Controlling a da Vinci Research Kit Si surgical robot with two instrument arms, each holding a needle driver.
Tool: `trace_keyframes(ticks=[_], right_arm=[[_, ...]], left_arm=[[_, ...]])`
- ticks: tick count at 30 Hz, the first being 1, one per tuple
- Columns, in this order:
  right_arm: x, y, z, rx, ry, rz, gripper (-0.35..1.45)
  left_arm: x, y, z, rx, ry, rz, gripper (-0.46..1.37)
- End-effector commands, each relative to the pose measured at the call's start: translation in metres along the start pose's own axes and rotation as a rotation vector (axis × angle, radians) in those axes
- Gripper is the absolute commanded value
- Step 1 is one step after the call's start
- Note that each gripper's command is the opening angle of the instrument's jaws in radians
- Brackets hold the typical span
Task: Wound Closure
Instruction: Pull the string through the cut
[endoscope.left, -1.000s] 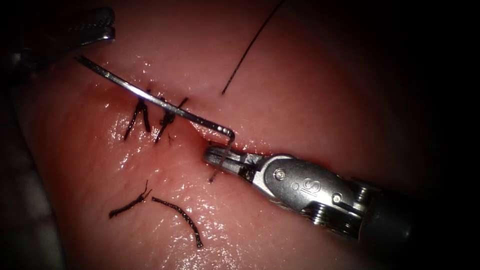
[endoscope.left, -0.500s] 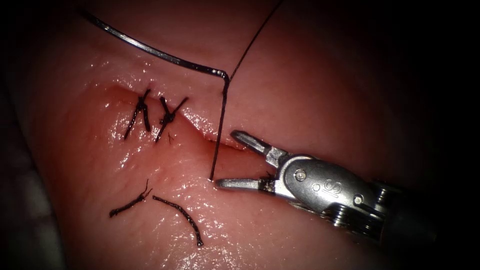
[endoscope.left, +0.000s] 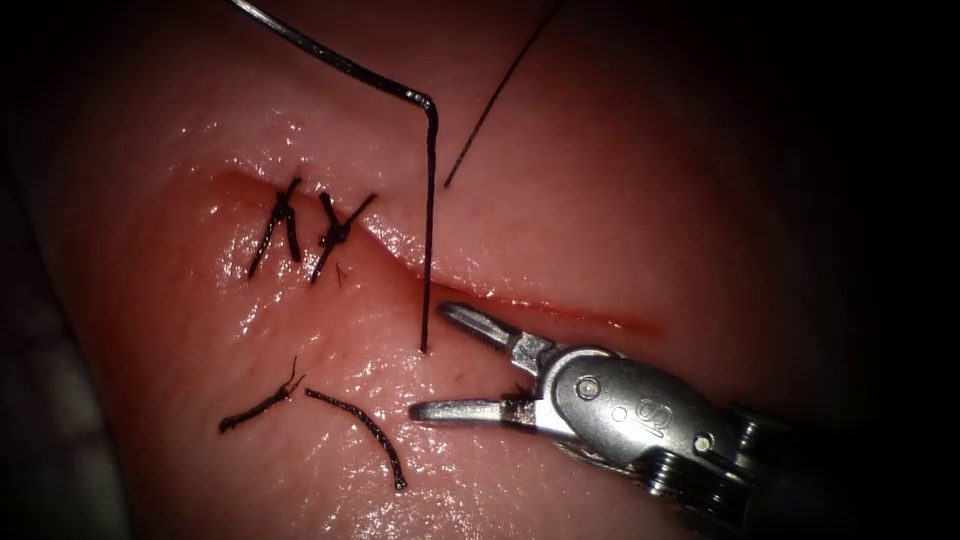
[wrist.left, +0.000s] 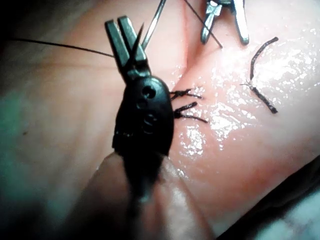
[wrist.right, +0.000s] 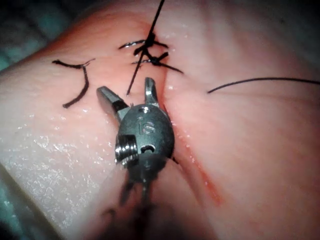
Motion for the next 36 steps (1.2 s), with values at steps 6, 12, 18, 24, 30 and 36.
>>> trace_keyframes(ticks=[6,12,18,24,30,36], right_arm=[[-0.0007,-0.0007,0.0011,-0.02,-0.003,0.107,-0.35],[-0.0004,-0.0014,0.0015,-0.011,-0.042,0.109,-0.35],[0.001,-0.0037,0.001,-0.002,-0.062,0.12,-0.35],[0.0028,-0.0076,0.0018,0.019,-0.06,0.123,-0.35],[0.0046,-0.0121,0.0036,0.05,-0.064,0.122,-0.35],[0.0064,-0.0172,0.0051,0.086,-0.072,0.121,-0.35]], left_arm=[[0.0006,0.0003,-0.0005,0.0,0.003,0.005,-0.35],[0.0006,0.0006,-0.0007,0.0,0.003,0.007,-0.35],[-0.0002,0.0011,-0.0011,0.003,0.006,0.021,-0.35],[-0.002,0.0019,-0.001,0.002,0.013,0.007,-0.35],[-0.0029,0.0025,-0.001,-0.008,0.022,0.003,-0.35],[-0.0028,0.003,-0.0014,-0.02,0.028,0.005,-0.35]])
